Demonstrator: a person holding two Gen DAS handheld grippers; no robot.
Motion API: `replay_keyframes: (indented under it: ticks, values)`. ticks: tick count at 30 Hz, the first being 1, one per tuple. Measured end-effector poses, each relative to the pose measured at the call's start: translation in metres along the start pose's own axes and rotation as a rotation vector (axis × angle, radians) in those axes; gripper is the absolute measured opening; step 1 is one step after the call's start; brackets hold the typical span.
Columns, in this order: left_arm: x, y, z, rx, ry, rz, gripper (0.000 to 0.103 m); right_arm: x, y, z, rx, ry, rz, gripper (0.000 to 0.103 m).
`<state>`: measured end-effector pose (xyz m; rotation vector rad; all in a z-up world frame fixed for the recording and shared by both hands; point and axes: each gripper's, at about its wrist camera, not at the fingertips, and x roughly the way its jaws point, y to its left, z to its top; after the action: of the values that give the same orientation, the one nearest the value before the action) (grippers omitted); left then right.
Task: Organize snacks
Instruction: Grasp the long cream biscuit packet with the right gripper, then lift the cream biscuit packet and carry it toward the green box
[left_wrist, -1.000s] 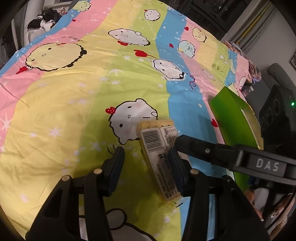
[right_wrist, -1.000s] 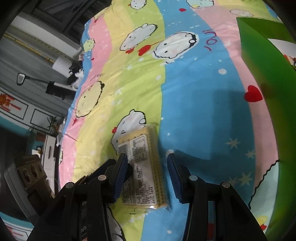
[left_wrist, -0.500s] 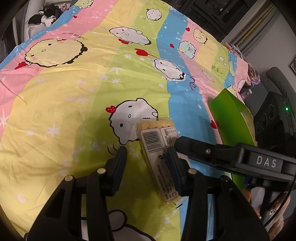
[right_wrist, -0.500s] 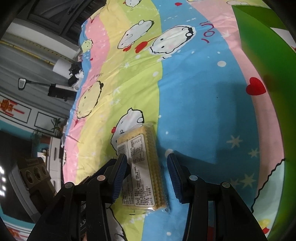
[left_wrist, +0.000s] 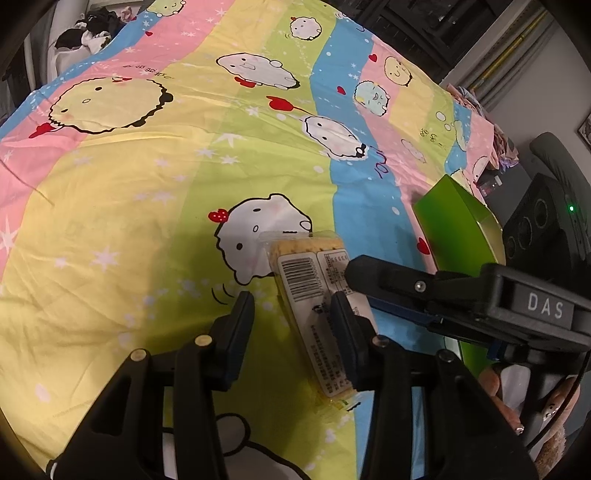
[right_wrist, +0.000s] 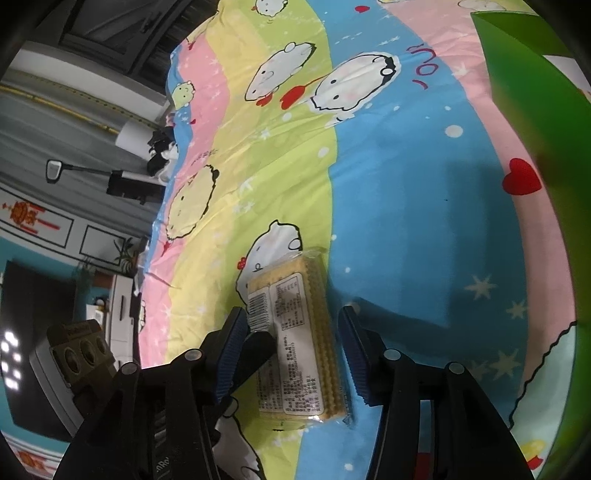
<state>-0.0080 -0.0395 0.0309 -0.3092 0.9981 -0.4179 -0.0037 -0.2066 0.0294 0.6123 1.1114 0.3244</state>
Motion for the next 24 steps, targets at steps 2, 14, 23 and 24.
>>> replay_keyframes:
  ticks: [2,14,23,24]
  values:
    - [-0.001,-0.001,-0.001,-0.003,0.005,-0.004,0.042,0.001,0.000,0.000,-0.003,0.007,0.002,0.053]
    - [-0.004,-0.010,-0.004,0.014,0.030,-0.041,0.057,0.000,0.004,-0.001,-0.019,0.018,0.000,0.053]
    - [0.007,-0.022,-0.011,0.084,0.037,-0.009,0.052,0.009,0.006,-0.005,-0.028,0.048,-0.012,0.053]
    - [0.007,-0.023,-0.012,0.088,0.036,-0.007,0.051,0.011,0.007,-0.006,-0.027,0.054,-0.007,0.054]
